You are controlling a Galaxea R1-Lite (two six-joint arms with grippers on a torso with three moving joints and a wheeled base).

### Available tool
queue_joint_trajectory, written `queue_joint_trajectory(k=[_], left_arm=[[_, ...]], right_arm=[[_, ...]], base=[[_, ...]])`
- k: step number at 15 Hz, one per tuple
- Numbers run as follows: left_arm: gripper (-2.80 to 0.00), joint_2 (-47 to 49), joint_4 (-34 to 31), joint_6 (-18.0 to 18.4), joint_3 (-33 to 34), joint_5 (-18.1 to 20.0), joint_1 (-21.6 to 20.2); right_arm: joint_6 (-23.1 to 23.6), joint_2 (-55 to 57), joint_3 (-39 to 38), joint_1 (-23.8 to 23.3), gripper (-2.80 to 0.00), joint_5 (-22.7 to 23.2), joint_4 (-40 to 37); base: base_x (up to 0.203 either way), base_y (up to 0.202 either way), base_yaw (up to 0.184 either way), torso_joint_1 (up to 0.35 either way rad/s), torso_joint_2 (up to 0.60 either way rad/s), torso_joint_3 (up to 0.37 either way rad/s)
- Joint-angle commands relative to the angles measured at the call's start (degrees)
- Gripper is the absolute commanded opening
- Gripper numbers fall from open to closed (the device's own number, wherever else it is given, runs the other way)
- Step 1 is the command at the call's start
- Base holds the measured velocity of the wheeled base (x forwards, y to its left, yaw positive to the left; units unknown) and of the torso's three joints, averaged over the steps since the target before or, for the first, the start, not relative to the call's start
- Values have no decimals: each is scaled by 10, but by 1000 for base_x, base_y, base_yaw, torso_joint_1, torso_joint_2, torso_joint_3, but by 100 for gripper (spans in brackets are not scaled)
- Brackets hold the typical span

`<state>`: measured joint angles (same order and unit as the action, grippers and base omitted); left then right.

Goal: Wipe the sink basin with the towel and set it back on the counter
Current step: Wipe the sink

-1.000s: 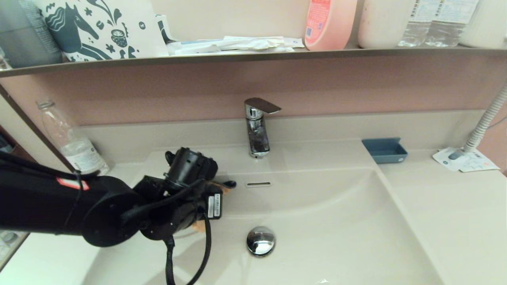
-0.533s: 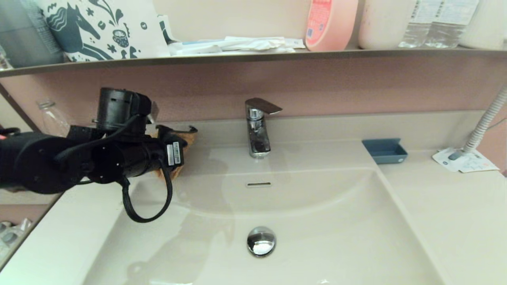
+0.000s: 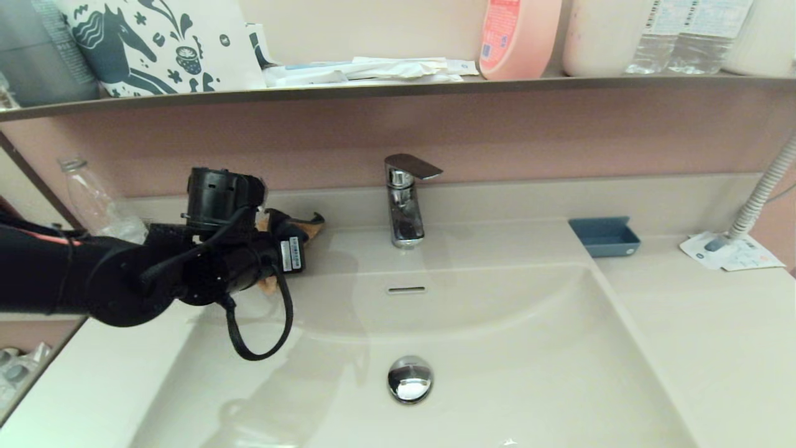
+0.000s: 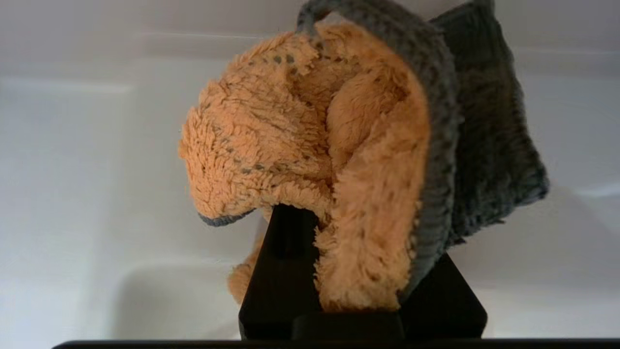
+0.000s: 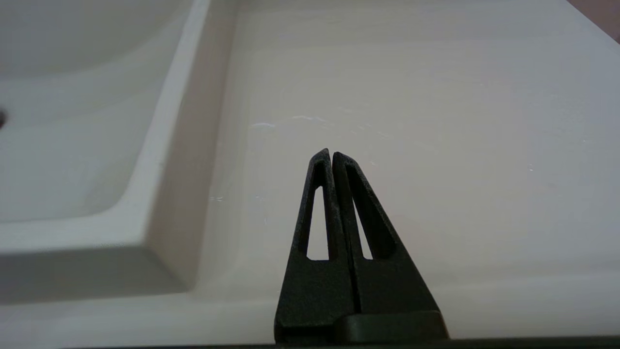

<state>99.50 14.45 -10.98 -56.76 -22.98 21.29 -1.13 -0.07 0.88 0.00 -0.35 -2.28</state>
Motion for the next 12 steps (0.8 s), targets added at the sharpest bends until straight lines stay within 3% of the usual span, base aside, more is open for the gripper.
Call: queue_joint_trajectory(k=[1, 3, 5, 9, 12], left_arm=[[-280, 29, -6, 3, -7, 1, 13], [-280, 41, -90, 4, -52, 3, 16], [-280, 58, -149, -17, -112, 18, 16], [-280, 88, -158, -46, -123, 23, 62], [-280, 114, -159, -65, -157, -4, 103]], right_arm=[[0, 1, 0, 0, -280, 0, 0], [0, 1, 0, 0, -280, 0, 0], [0, 1, 0, 0, -280, 0, 0], [0, 1, 0, 0, -280, 0, 0], [0, 1, 0, 0, -280, 0, 0]], base=[[0, 0, 0, 0, 0, 0], [0, 0, 0, 0, 0, 0], [0, 0, 0, 0, 0, 0], [0, 0, 0, 0, 0, 0], [0, 0, 0, 0, 0, 0]])
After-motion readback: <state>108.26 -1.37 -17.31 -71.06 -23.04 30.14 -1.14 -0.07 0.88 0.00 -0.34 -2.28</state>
